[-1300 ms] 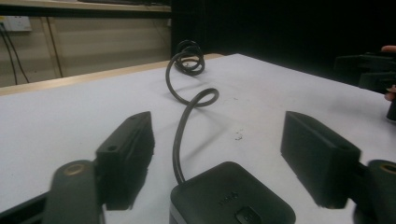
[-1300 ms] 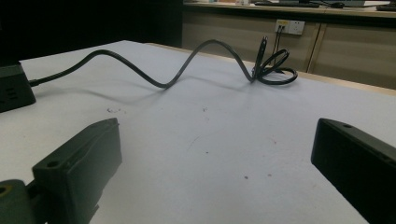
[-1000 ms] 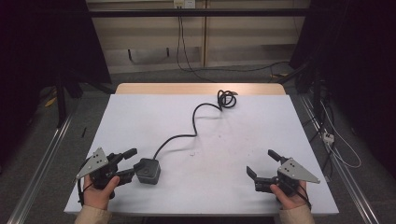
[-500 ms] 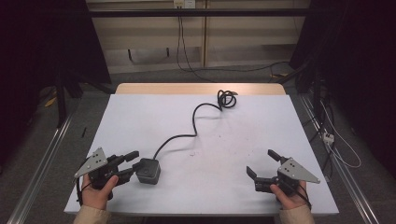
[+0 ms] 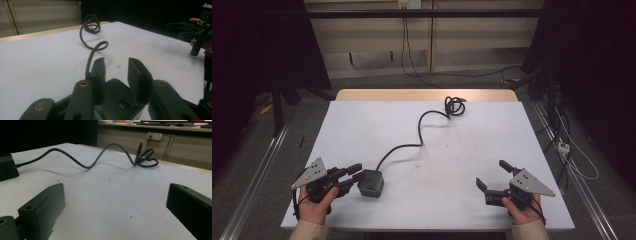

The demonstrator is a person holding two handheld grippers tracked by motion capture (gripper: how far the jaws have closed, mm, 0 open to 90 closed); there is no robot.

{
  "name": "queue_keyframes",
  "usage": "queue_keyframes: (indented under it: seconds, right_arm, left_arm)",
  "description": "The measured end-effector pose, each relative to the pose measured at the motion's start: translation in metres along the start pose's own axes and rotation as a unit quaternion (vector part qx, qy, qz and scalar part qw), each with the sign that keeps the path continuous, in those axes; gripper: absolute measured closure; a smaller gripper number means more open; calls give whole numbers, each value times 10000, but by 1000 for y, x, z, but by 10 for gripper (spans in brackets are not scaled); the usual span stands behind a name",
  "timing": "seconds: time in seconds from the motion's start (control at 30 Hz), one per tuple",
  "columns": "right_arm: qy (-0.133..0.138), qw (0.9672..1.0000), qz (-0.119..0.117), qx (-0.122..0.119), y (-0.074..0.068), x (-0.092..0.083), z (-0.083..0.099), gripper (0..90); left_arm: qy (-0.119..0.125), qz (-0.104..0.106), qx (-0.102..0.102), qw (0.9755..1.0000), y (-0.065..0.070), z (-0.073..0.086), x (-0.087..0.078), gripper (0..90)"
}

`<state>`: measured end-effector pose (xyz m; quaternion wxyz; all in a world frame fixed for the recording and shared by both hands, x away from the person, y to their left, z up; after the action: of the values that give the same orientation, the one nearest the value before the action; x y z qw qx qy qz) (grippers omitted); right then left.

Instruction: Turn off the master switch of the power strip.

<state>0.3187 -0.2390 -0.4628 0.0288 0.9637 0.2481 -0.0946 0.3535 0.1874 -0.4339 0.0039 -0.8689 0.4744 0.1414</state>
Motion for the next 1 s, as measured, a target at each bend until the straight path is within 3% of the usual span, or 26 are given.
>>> queue_keyframes:
  seconds: [0.73, 1.0]
  right_arm:
    - [4, 10000, -4, -7, 0, 0, 0, 19]
    - [14, 10000, -1, -19, 0, 0, -1, 19]
  left_arm:
    - [-179, 173, -45, 9997, 3, 0, 0, 806]
    - [-241, 285, -51, 9993, 4, 0, -1, 900]
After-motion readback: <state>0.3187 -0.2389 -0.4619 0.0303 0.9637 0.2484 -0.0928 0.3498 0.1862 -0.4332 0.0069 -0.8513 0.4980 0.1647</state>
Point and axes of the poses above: each handheld gripper's, and its own axes: x roughly forward along the jaws, z roughly out of its underside, y roughly to its right, the point moved 7 cm from there along x, roughly forward along the jaws, and after that the axes turned 1 degree about y, right-handed, at the moved point
